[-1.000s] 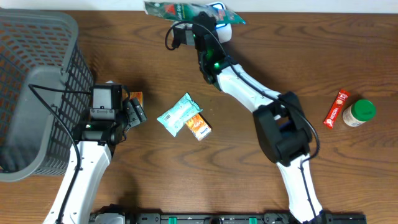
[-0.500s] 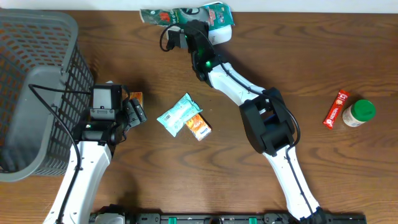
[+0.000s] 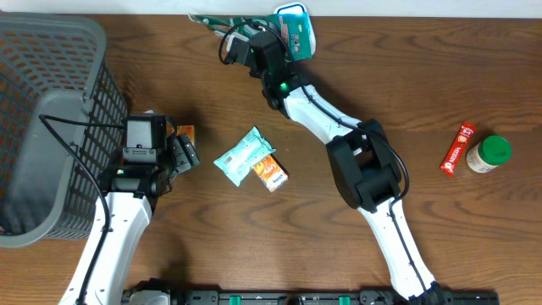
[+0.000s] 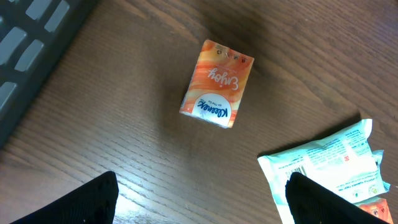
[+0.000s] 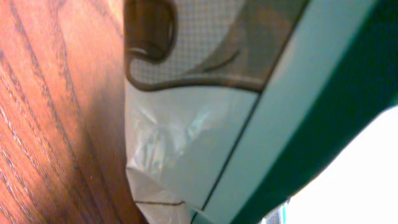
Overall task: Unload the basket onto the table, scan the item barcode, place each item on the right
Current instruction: 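Hold the glove pack against the white scanner with the right gripper, then move the glove pack right and set it down near the jar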
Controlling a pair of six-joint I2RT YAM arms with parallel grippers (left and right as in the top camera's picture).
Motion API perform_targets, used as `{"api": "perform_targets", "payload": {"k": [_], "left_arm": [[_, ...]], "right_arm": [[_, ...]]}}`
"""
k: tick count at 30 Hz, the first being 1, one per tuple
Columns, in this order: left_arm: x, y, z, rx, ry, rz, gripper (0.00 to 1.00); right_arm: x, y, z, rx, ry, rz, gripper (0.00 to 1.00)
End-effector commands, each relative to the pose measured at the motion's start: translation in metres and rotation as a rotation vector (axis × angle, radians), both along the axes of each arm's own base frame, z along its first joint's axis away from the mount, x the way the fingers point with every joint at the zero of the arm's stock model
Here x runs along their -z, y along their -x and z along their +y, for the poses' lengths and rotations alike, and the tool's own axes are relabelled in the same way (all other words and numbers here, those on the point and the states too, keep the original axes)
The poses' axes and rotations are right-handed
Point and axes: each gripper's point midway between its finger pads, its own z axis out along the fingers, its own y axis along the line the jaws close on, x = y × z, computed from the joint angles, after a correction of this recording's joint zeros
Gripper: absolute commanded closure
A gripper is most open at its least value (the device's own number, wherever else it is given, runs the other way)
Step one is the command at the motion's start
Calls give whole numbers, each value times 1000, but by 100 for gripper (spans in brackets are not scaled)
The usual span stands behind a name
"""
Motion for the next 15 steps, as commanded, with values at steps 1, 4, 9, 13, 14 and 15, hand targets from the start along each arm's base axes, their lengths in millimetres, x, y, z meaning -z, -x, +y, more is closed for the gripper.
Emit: {"api": "perform_targets", "payload": {"k": [1, 4, 9, 13, 14, 15], "left_arm": [[-10, -6, 2, -6, -13, -25, 13], [-10, -6, 2, -6, -13, -26, 13], [-10, -6, 2, -6, -13, -26, 13], [-10, -6, 2, -6, -13, -25, 13], [-10, -6, 2, -6, -13, -25, 13], [-10, -6, 2, -6, -13, -26, 13]], "right_arm": [[-97, -1, 5, 11, -206, -97, 99], [-164, 18, -1, 7, -294, -105, 99], [-235, 82, -22, 26, -477, 79, 99], [-234, 154, -66, 189, -574, 384, 99], [-226, 166, -77, 239, -574, 447, 99], [-215, 180, -87, 294, -571, 523, 99]]}}
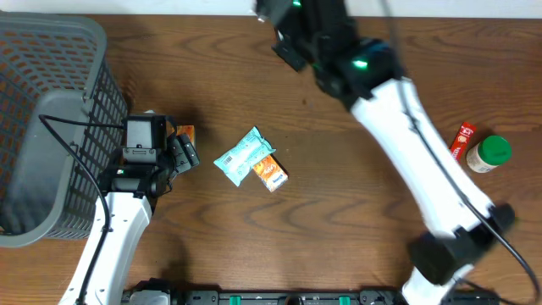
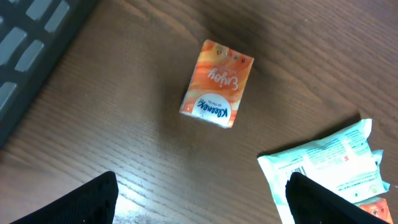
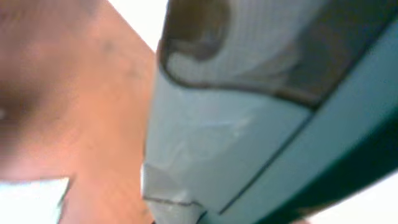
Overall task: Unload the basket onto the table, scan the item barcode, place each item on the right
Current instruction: 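Move the glove pack right and set it down near the jar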
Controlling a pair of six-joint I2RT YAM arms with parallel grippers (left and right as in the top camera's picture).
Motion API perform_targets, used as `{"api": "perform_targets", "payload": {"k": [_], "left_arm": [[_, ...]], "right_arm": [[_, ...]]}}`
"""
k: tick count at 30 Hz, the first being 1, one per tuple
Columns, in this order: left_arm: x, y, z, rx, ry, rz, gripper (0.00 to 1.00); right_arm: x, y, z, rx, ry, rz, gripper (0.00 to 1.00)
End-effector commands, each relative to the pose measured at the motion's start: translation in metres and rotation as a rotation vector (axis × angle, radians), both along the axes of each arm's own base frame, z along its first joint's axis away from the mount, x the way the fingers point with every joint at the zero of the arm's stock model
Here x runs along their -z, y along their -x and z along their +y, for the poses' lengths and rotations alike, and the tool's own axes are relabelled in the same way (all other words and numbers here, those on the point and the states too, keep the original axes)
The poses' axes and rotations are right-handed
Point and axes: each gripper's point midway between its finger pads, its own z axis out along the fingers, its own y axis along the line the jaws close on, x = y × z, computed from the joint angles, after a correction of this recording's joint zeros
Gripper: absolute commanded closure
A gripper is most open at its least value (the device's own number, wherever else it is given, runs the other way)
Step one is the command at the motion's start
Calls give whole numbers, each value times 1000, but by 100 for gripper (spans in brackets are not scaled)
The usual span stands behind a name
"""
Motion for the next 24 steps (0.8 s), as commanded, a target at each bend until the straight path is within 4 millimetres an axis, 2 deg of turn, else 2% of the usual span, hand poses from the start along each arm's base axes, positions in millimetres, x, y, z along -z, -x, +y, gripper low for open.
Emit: {"api": "perform_targets", "payload": {"k": [1, 2, 3, 5, 7, 8, 10, 12, 14, 18, 19, 21, 23, 24], "left_arm": [[-10, -6, 2, -6, -13, -25, 13], [-10, -6, 2, -6, -13, -25, 13], [-10, -6, 2, -6, -13, -25, 13], [-10, -6, 2, -6, -13, -25, 13], [-10, -6, 2, -6, -13, -25, 13], [-10, -6, 2, -6, -13, -25, 13], [-10, -6, 2, -6, -13, -25, 13], [-10, -6, 2, -6, -13, -25, 13], [-10, -6, 2, -6, -13, -25, 13], [-10, -6, 2, -6, -13, -25, 13], [-10, -6, 2, -6, -13, -25, 13], [-10, -6, 2, -6, -13, -25, 13], [-10, -6, 2, -6, -13, -25, 13], [-10, -6, 2, -6, -13, -25, 12]], "right_arm": [[41, 29, -27, 170, -114, 292, 99], [49, 38, -32, 192, -116, 354, 99], [72, 58, -42, 230, -120, 503, 99], [107, 84, -59, 270, -96, 686, 99], [137, 95, -76, 317, -57, 773, 99], [157, 98, -86, 345, -42, 812, 99], [183, 101, -103, 389, -24, 851, 99], [212, 103, -131, 467, -2, 878, 99], [235, 102, -162, 549, 4, 888, 99], [267, 103, -216, 692, 30, 864, 99], [273, 102, -226, 711, 26, 857, 91], [284, 102, -239, 742, 1, 847, 69], [287, 98, -246, 758, -13, 831, 52], [288, 95, -251, 771, -26, 816, 22]]}}
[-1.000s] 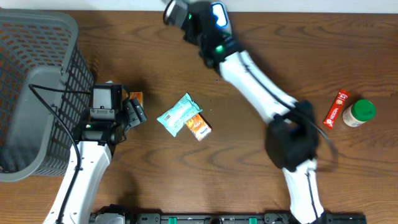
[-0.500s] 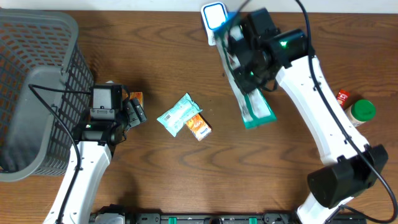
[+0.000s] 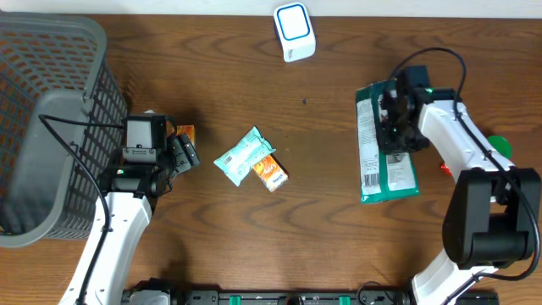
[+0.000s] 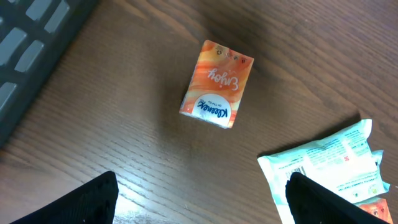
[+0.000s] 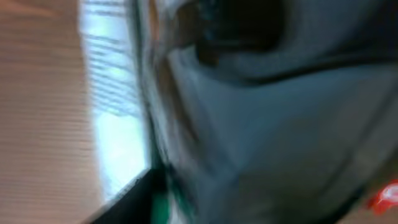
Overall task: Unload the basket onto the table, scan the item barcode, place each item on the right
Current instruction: 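Move the glove pack right and set it down near the jar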
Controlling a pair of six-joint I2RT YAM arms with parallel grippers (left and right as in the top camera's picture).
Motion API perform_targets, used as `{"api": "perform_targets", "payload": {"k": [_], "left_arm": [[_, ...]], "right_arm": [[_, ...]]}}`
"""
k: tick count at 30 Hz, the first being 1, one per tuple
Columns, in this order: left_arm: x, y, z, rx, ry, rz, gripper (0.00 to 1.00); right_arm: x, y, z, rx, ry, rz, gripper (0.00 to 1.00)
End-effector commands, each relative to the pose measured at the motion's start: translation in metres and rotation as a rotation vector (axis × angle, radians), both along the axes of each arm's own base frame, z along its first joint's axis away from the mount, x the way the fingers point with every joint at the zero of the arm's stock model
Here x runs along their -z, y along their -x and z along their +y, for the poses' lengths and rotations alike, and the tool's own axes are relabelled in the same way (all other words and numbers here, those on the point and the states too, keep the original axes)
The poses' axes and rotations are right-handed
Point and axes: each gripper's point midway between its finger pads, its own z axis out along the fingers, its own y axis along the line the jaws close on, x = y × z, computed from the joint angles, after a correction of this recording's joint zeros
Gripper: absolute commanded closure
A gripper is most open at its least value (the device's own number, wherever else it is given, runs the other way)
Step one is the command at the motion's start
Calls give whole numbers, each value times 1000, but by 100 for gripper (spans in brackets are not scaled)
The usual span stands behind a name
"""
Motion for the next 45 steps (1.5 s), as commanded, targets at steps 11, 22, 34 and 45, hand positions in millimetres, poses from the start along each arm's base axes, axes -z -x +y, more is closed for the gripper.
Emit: {"api": "perform_targets", "payload": {"k": [11, 22, 34, 45], "left_arm": [[-10, -6, 2, -6, -13, -25, 13], [-10, -6, 2, -6, -13, -25, 12], [-10, -6, 2, -6, -13, -25, 13], [-10, -6, 2, -6, -13, -24, 13]], "right_arm": [[-16, -23, 51, -16, -371, -91, 1], [-14, -19, 130, -219, -435, -133, 51], [18, -26, 109, -60, -52, -244, 99], [27, -13, 104, -54, -69, -188, 99]]}}
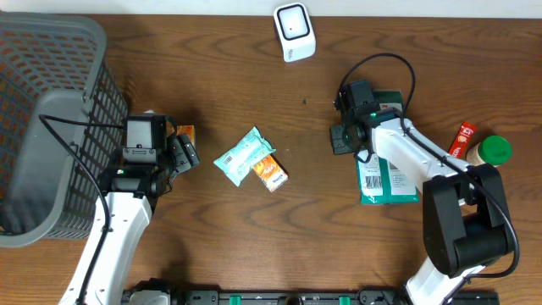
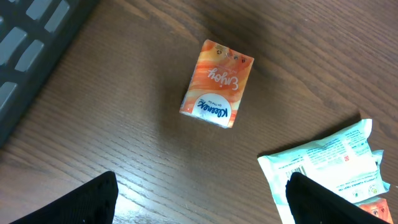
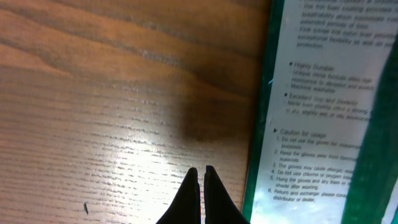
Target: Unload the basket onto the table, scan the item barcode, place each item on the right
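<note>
The white scanner [image 1: 293, 30] stands at the table's far edge. A green glove packet [image 1: 387, 174] lies flat at the right, printed back up with its barcode label showing; its left edge shows in the right wrist view [image 3: 323, 106]. My right gripper [image 1: 342, 137] [image 3: 200, 182] is shut with nothing in it, over bare wood just left of that packet. My left gripper [image 1: 183, 153] [image 2: 199, 208] is open and still. An orange Kleenex pack [image 2: 216, 84] [image 1: 185, 133] lies ahead of it.
A pale blue wipes packet [image 1: 243, 155] [image 2: 324, 160] overlaps an orange pack [image 1: 271, 173] mid-table. A red bar [image 1: 457, 146] and a green-lidded jar [image 1: 489, 154] sit at the right edge. A grey basket [image 1: 42, 119] fills the left.
My right gripper has let go of the green packet, which now lies on the table. The gripper is shut and empty at the packet's left edge. The left arm has not moved.
My right gripper held the green packet up by the scanner at the far edge. Then the arm was high over the table's far middle. Then the packet was at the right of the table in the gripper. Now it lies there, released.
</note>
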Controlling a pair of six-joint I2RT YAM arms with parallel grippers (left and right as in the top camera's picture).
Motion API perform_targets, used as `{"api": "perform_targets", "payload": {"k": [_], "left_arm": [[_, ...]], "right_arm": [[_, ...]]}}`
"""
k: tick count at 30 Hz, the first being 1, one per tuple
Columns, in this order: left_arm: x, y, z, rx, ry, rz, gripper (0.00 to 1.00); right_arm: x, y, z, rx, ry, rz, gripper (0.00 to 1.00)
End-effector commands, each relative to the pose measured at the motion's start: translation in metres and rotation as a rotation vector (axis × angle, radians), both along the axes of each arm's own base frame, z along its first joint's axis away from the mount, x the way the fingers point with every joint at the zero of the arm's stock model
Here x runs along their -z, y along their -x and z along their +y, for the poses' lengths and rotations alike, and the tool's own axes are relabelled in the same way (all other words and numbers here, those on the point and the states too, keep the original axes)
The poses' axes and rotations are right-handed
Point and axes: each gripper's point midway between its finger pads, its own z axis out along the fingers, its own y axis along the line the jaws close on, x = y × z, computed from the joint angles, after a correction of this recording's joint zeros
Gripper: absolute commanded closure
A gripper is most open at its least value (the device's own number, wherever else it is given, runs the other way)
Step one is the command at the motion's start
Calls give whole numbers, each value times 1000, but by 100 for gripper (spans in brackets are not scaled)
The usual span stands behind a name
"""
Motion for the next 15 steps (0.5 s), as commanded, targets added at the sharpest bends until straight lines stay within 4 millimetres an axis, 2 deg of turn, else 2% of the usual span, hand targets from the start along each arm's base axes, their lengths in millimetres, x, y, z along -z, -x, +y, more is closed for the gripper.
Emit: {"api": "perform_targets", "payload": {"k": [1, 8, 11, 15], "left_arm": [[-10, -6, 2, -6, -13, -24, 13], [-9, -5, 2, -6, -13, -22, 13], [-9, -5, 2, -6, -13, -22, 13], [-9, -5, 2, -6, -13, -22, 13]], "right_arm": [[9, 12, -5, 17, 22, 31, 99], [21, 21, -38, 68, 170, 31, 97], [16, 23, -70, 116, 319, 25, 99], [13, 25, -98, 174, 384, 40, 97]]}}
